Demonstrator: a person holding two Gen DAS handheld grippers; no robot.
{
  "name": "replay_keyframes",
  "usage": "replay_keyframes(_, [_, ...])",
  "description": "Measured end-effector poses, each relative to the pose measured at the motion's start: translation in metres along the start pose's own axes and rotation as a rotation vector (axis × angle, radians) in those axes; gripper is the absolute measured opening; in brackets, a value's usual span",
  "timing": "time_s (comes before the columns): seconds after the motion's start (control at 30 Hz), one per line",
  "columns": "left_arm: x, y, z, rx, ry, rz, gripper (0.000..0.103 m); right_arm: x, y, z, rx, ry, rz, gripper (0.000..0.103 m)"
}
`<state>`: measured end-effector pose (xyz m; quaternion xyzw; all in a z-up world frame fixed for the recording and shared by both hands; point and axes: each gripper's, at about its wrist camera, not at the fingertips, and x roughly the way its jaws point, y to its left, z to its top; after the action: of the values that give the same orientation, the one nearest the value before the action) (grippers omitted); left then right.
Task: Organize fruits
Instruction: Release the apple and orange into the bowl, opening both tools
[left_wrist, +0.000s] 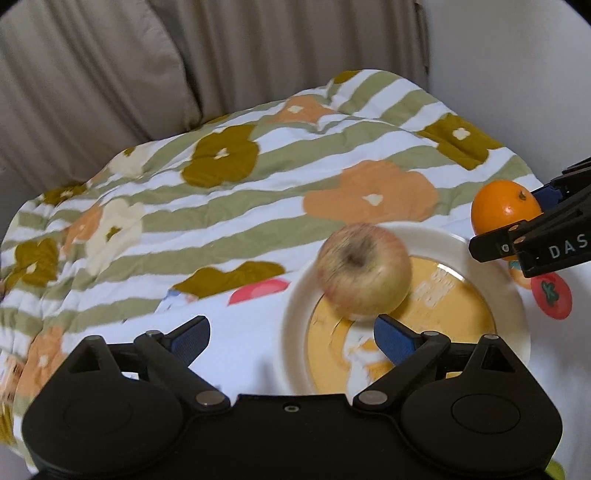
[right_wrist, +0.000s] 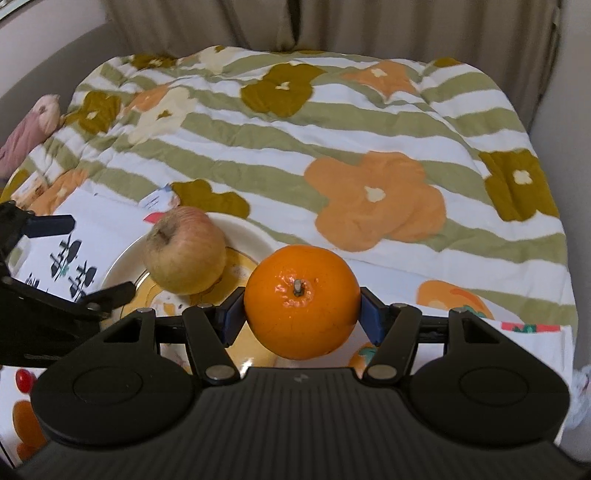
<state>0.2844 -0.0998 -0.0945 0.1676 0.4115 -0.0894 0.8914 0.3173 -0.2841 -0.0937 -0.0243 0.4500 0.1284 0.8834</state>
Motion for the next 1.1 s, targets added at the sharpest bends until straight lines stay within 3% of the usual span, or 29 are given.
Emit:
replay_keyframes(0.3, [-0.021, 0.014, -0.021, -0.092, 0.031, 0.022, 0.098, 0.019, 0.036, -0.01, -0.205, -0.021, 0.03, 0.078])
replay_keyframes(0.53, [-0.028, 0.016, -0.031, -0.125, 0.036, 0.034, 0.098, 0.031, 0.048, -0.016, -0.263, -0.026, 0.023, 0.079])
replay_keyframes(0.6, [-0.031, 0.014, -0.032, -0.128, 0.035, 0.042, 0.098, 0.026, 0.052, -0.018, -0.294, -0.081, -0.009, 0.092])
replay_keyframes(0.63, [-0.032, 0.013, -0.033, -0.13, 0.033, 0.045, 0.098, 0.023, 0.053, -0.018, -0.307, -0.107, -0.029, 0.103])
replay_keyframes(0.67, [-0.033, 0.013, -0.034, -0.133, 0.031, 0.051, 0.098, 0.02, 0.054, -0.019, -0.316, -0.131, -0.048, 0.103])
replay_keyframes(1.1, [-0.065, 0.008, -0.039, -0.168, -0.003, 0.092, 0.098, -0.026, 0.05, -0.029, -0.236, -0.156, -0.018, 0.103])
